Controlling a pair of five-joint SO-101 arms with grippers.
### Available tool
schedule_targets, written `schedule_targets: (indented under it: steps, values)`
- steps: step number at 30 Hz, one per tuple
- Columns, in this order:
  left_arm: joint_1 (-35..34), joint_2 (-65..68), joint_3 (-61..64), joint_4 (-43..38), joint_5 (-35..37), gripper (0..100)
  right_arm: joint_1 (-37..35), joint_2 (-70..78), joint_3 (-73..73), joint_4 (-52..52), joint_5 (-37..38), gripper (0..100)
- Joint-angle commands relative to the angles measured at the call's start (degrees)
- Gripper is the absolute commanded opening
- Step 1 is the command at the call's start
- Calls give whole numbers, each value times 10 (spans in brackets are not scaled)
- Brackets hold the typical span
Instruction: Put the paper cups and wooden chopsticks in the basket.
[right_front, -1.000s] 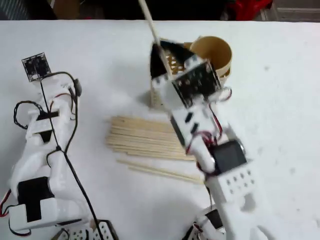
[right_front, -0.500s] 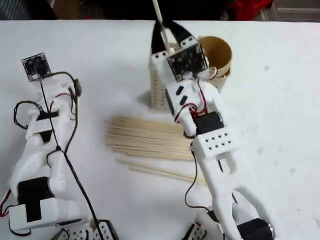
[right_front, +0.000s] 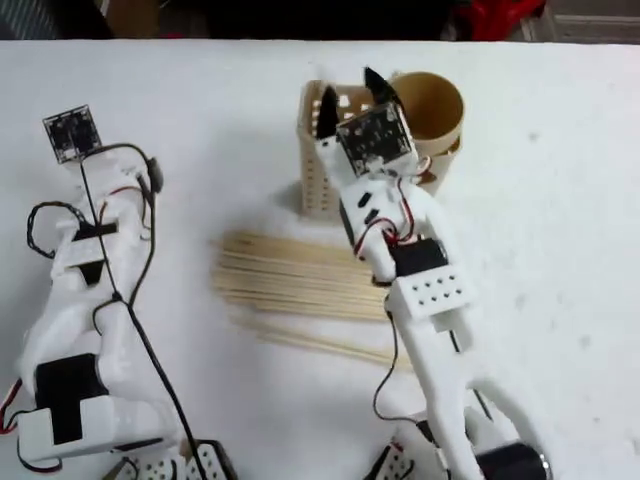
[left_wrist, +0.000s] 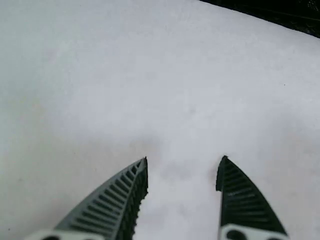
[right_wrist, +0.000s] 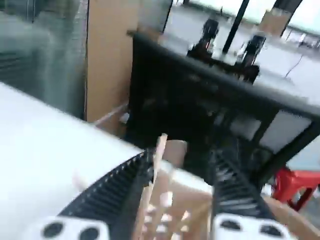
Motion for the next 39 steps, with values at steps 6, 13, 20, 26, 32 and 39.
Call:
schedule_targets:
  steps: [6, 13, 20, 26, 32, 39]
  values:
    - [7, -2, -29, 1, 4, 234, 0, -203, 1, 389, -1, 98]
    - [7, -2, -29, 1, 4, 234, -159, -265, 30, 603, 123, 98]
    - [7, -2, -29, 1, 4, 234, -248, -134, 120, 582, 196, 98]
    - [7, -2, -29, 1, 4, 234, -247, 0, 153, 478, 224, 98]
    - [7, -2, -29, 1, 3, 234, -246, 81, 153, 438, 225, 97]
    - [7, -2, -29, 1, 3, 234, -246, 122, 150, 432, 223, 96]
